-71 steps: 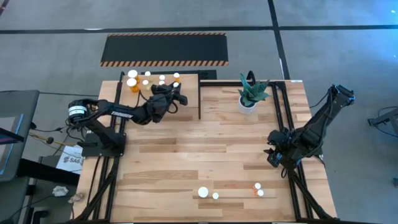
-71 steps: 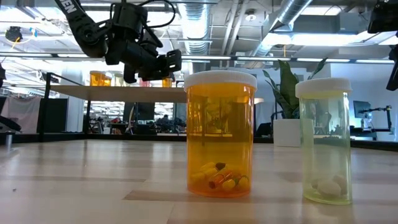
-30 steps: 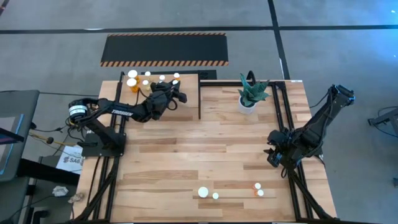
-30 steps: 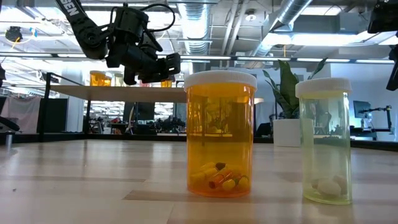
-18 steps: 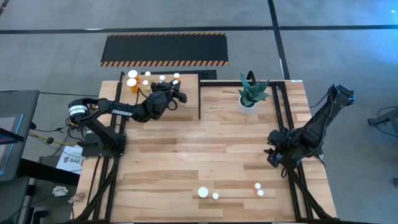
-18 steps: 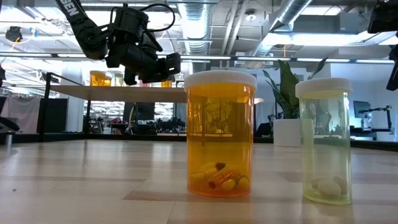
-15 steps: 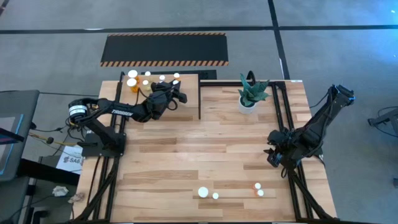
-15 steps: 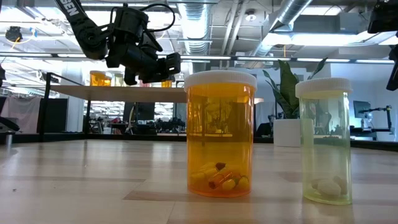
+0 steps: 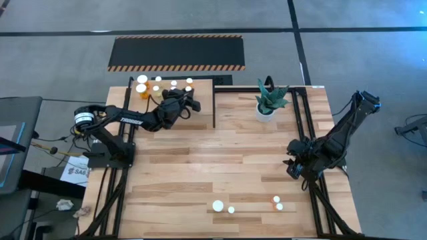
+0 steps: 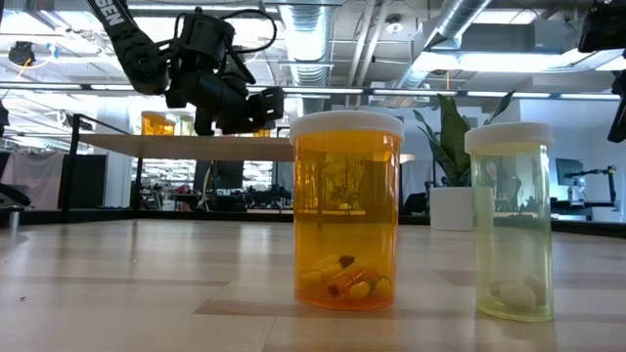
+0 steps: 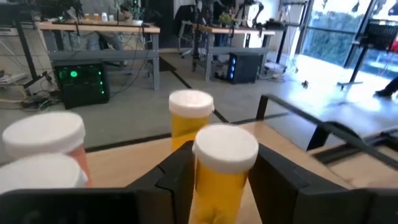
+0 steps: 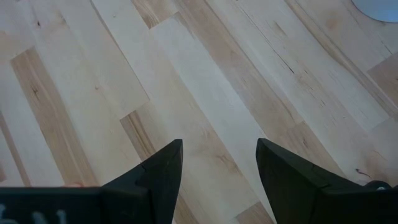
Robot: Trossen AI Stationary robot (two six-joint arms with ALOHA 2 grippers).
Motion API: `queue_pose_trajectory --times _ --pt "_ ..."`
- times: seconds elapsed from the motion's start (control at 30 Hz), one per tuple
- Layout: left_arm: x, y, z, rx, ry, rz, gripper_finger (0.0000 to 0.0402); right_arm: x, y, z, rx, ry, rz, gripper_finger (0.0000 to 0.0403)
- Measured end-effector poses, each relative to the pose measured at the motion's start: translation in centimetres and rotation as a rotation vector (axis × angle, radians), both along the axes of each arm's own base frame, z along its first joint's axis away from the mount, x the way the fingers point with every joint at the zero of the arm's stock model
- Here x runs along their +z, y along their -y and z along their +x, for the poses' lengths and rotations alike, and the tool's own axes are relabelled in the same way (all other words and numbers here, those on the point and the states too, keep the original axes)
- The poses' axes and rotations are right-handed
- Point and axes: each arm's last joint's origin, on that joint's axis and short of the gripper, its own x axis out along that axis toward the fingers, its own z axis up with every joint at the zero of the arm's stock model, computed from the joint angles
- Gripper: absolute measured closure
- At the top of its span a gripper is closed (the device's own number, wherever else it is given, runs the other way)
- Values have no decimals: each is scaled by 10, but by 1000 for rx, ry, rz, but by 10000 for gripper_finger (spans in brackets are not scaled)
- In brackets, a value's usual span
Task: Pick and place medicine bottles onto shelf by color
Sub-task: Put the small orange pill bottle on the shelf aligned with the other small orange pill bottle
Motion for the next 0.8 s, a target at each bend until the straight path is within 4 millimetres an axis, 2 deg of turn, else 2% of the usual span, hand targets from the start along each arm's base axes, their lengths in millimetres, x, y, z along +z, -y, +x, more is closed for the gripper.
queue_pose_trajectory --times 0.8 --pt "3 0 0 18 54 2 199 0 0 0 0 0 0 177"
